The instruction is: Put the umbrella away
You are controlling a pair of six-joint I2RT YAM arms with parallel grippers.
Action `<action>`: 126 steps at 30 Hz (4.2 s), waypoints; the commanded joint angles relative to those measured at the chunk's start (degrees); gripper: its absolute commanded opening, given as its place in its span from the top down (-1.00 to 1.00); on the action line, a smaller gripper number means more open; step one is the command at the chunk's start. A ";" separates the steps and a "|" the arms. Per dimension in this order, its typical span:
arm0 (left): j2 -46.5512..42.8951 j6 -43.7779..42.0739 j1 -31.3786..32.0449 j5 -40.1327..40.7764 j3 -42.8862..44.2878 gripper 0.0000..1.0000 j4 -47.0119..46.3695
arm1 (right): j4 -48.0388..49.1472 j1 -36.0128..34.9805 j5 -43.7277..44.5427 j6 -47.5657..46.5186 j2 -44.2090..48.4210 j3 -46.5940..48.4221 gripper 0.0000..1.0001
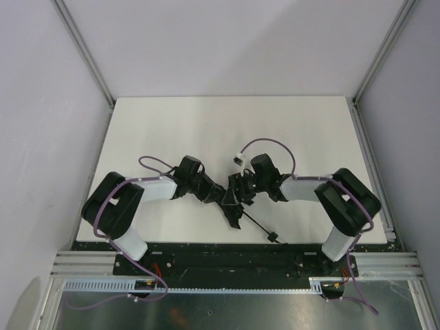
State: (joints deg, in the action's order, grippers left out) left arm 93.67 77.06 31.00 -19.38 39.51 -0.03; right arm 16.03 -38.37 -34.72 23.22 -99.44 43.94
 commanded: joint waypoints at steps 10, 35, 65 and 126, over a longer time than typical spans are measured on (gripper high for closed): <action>1.13 0.57 0.83 2.66 -2.51 1.00 8.67 | -16.97 -19.38 45.66 -16.93 9.14 1.36 -0.99; 0.17 -3.32 0.42 4.07 -0.12 -0.63 10.44 | -4.57 -14.12 32.98 -18.58 5.70 -2.53 1.00; -0.73 -0.76 0.41 2.36 -5.33 0.99 -13.03 | -7.77 -6.20 15.79 -6.25 14.84 -3.49 -0.42; -10.31 13.16 -4.84 -7.60 15.29 1.00 -66.96 | 19.57 7.73 9.76 87.64 30.28 -11.25 -0.37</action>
State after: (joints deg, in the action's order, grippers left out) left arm 84.77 88.73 26.22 -28.67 51.57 -61.67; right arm 32.67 -29.39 -26.28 109.91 -69.43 32.58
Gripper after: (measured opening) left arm 0.468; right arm 0.690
